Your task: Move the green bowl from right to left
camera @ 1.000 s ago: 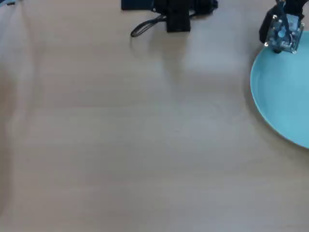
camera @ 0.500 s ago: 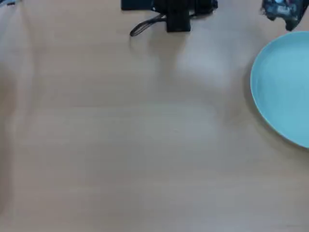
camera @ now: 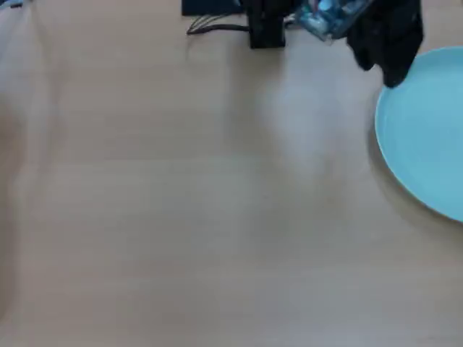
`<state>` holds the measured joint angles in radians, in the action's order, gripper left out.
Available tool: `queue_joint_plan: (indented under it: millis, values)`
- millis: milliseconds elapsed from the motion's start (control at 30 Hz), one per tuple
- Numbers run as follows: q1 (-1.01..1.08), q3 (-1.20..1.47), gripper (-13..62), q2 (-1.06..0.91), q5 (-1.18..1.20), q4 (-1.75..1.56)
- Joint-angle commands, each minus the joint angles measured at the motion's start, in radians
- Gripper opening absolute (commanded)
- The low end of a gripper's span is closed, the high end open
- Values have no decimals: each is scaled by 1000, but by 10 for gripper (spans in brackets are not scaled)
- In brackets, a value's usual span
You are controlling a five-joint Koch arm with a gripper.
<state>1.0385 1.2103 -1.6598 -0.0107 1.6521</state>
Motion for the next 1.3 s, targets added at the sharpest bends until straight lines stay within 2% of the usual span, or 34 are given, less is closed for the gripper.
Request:
queue_joint_plan:
  millis: [0, 233, 500, 1267]
  values:
    - [60, -87, 175, -58, -61, 28]
    - [195, -124, 175, -58, -152, 28]
    - [285, -137, 175, -58, -150, 26]
    - [350, -124, 175, -57, -141, 21]
